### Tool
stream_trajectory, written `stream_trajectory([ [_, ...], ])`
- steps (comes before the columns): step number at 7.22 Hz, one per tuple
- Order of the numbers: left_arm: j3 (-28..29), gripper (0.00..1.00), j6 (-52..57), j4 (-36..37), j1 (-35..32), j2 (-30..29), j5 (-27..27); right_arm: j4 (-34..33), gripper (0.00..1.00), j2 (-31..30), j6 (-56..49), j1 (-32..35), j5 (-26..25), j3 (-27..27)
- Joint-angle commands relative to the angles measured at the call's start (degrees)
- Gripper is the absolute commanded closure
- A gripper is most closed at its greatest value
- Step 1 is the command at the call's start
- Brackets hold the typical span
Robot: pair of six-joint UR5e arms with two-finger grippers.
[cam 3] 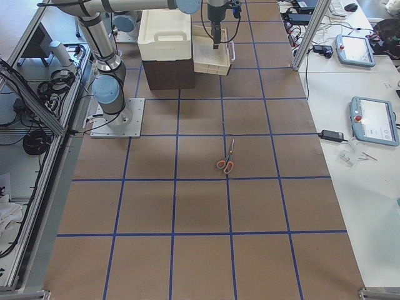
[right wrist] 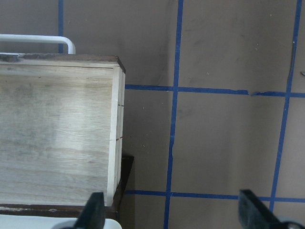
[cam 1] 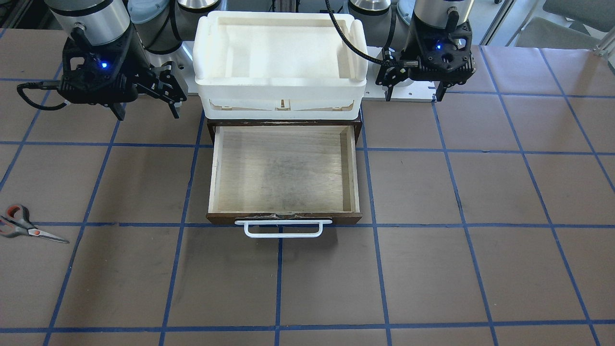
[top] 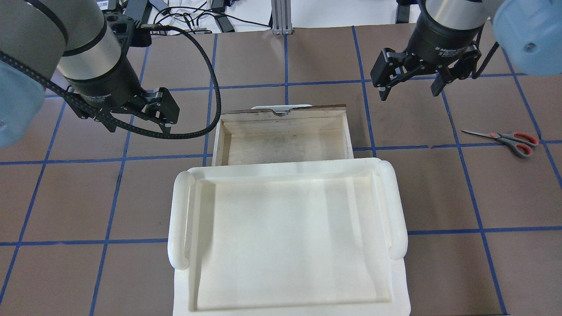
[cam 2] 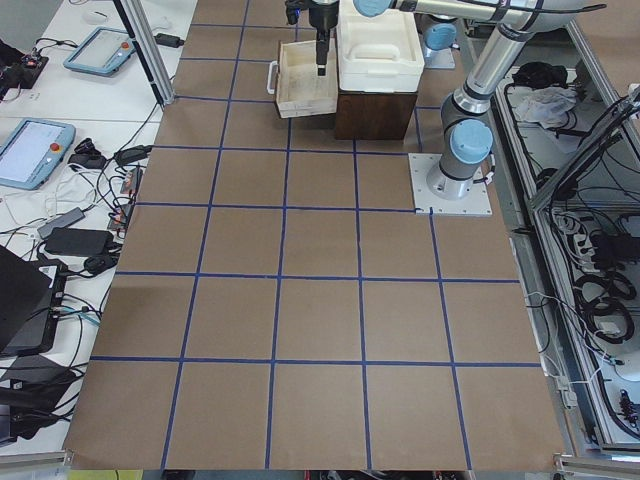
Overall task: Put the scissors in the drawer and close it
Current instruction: 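Move the right gripper toward the grey-and-orange scissors on the table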
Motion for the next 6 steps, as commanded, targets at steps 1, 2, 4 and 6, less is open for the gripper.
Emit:
stream_trajectory([
  [1, -0.13, 0.0, -0.13, -0.19, -0.01, -0.75, -0.1, 1.39, 0.0, -0.28, -0.02, 0.04, -0.29, 0.0],
  [2, -0.13, 0.0, -0.14, -0.2, -0.01, -0.32, -0.1, 1.49, 0.0, -0.28, -0.11, -0.13, -0.38, 0.0],
  [4, -0.13, 0.0, -0.31, -0.28, -0.01, -0.14, 0.07, -0.69, 0.03, 0.06, -2.03, -0.75, -1.51, 0.96],
  [6, -0.13, 0.0, 0.13, -0.46, -0.01, -0.22, -0.1, -3.61, 0.01, 1.29, -18.32, -8.09, -1.53, 2.54],
])
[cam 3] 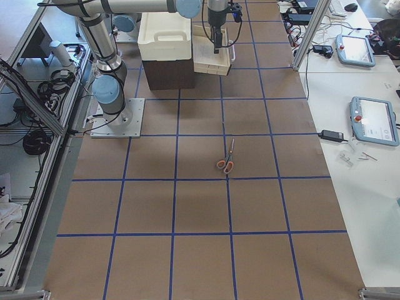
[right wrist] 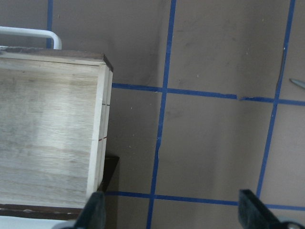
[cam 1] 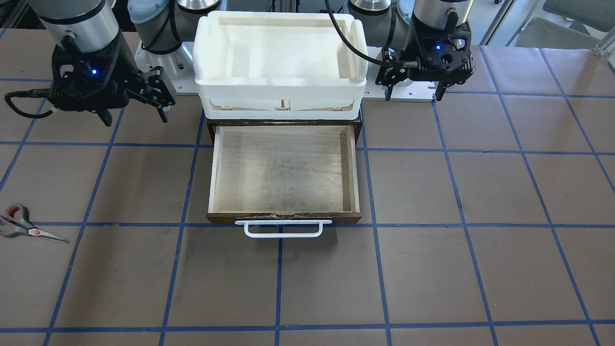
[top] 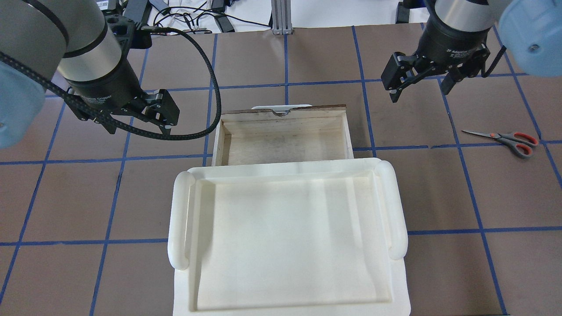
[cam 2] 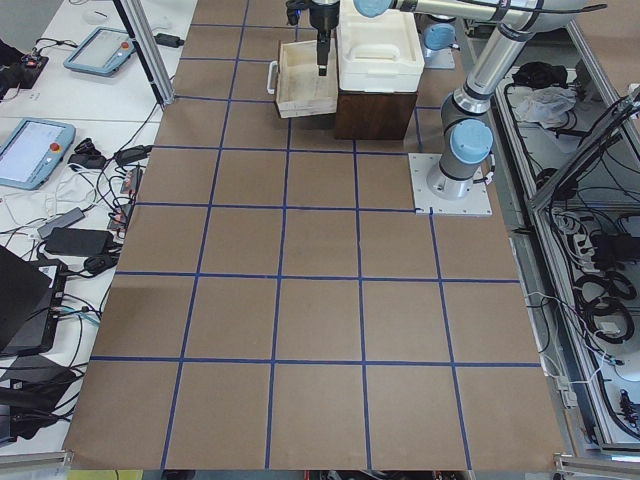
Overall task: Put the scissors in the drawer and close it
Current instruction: 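Move the right gripper toward the grey-and-orange scissors on the table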
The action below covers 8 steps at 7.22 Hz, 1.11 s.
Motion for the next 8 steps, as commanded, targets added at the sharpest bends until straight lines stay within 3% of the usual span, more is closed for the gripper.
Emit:
stream_trajectory([
  [1, 0.0, 0.0, 0.18, -0.06, 0.0, -0.21, -0.13, -1.67, 0.01, 1.97, -13.98, -9.16, 0.34, 1.46],
  [3, 0.0, 0.0, 0.18, -0.06, 0.0, 0.05, -0.05, -10.0, 0.01, 8.63, -33.79, -16.63, 0.25, 1.56],
  [8, 0.0, 0.0, 0.08, 0.65, 0.26, -0.22, 0.13, -20.57, 0.0, 22.7, -62.67, -27.56, -0.44, 1.64],
])
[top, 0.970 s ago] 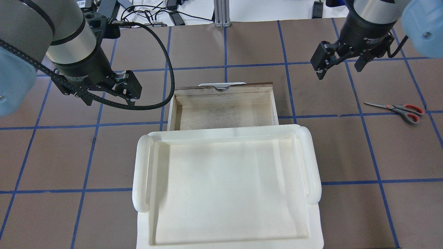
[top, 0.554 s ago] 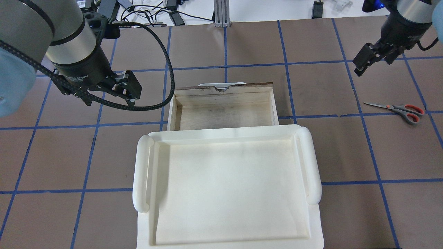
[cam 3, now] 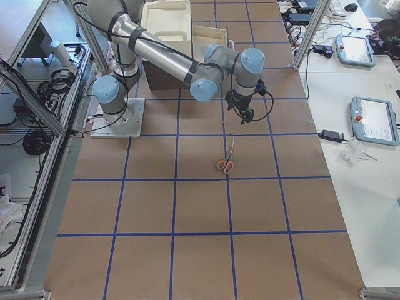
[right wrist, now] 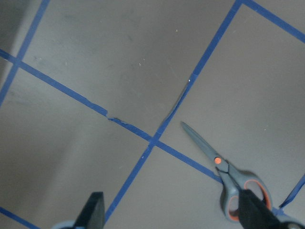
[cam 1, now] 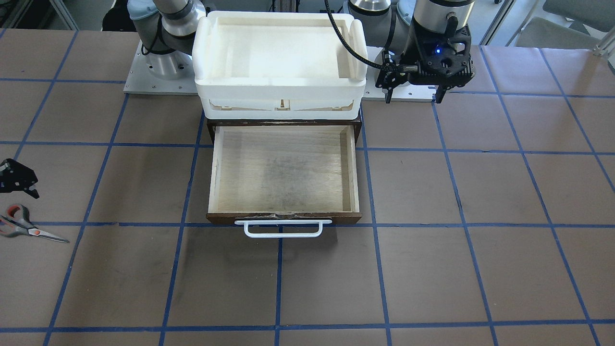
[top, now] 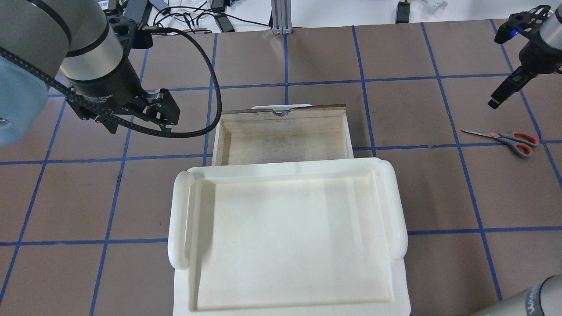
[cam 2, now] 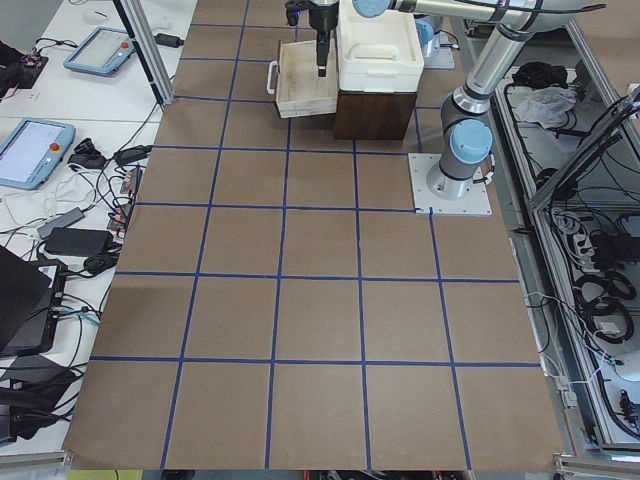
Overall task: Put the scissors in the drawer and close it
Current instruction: 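Move the right gripper toward the grey-and-orange scissors on the table, then lower the right gripper and grasp the scissors by the handles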
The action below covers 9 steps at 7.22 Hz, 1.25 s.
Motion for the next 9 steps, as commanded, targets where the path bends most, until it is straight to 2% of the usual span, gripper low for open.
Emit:
stream_trajectory([
  [1, 0.08, 0.0, 0.07, 0.73, 0.03, -0.9, -0.15, -8.25, 0.0, 4.99, -15.18, -2.05, -3.26, 1.11],
  [3, 0.08, 0.0, 0.15, 7.56, 0.11, -1.18, -4.87, -23.28, 0.0, 4.57, -20.34, -2.49, -3.99, 11.79],
  [4, 0.08, 0.0, 0.15, 11.07, 0.11, -1.53, -6.81, -25.08, 0.0, 5.09, -24.96, -3.71, -3.47, 12.1],
  [6, 0.08, 0.0, 0.42, 11.46, 0.56, -1.18, -6.83, -25.36, 0.01, 5.62, -29.92, -5.39, -1.1, 12.28],
  [7, 0.08, 0.0, 0.5, 11.46, 0.64, -1.0, -6.75, -25.8, 0.05, 6.49, -33.67, -5.48, 1.17, 12.45],
  [8, 0.08, 0.0, 0.42, 11.46, 0.29, -1.26, -6.74, -29.37, 0.05, 8.24, -36.06, -5.92, 1.8, 12.54],
  [9, 0.52, 0.0, 0.33, 11.29, 0.2, -1.0, -6.74, -29.67, 0.04, 9.91, -36.61, -7.4, 2.16, 12.63],
])
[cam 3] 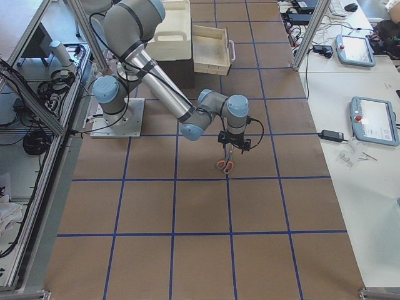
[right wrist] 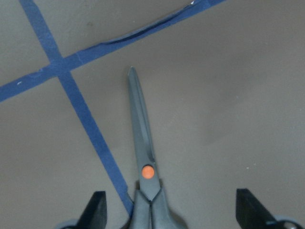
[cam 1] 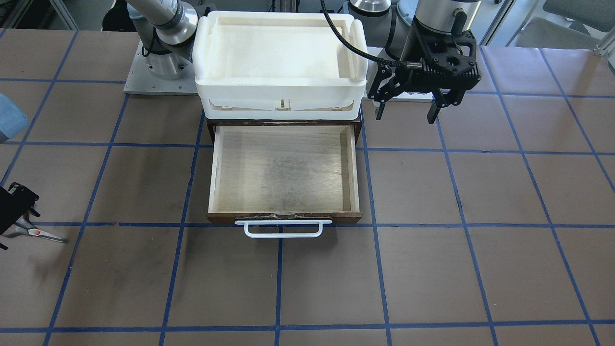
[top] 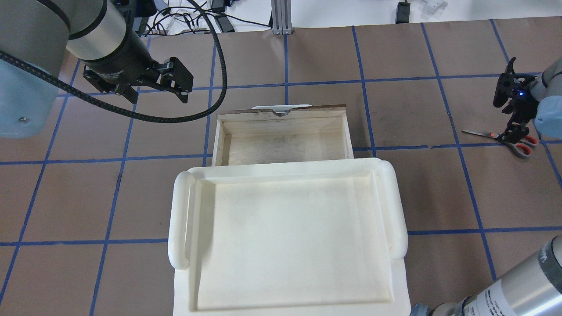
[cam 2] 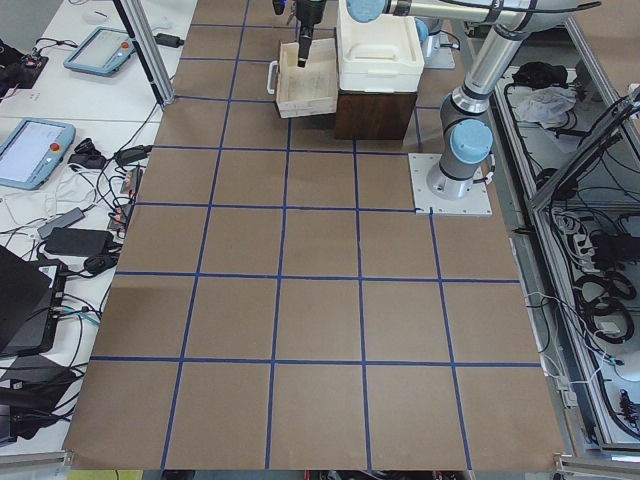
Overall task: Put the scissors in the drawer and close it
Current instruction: 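Lower the right gripper and grasp the scissors by the handles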
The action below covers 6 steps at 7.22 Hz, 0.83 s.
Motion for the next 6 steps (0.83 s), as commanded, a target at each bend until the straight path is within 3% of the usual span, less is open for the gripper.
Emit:
stream_trajectory([
  [1, 0.4, 0.0, -0.35, -0.19, -0.17, 0.23, 0.52, -1.48, 0.05, 2.42, -3.25, -1.44, 0.57, 0.13],
  [3, 0.58, 0.0, -0.09, -0.11, -0.26, 0.49, 0.0, 0.45, 0.06, 2.6, -3.09, -1.61, 0.39, 0.13],
  [4, 0.49, 0.0, -0.26, -0.02, -0.26, 0.23, 0.08, 1.33, 0.12, 2.51, -3.18, -1.61, 0.48, 0.13],
  [6, -0.12, 0.0, 0.0, -0.62, -0.26, -0.12, 0.44, 1.42, 0.55, 2.08, -2.83, -1.61, -0.49, 0.13],
])
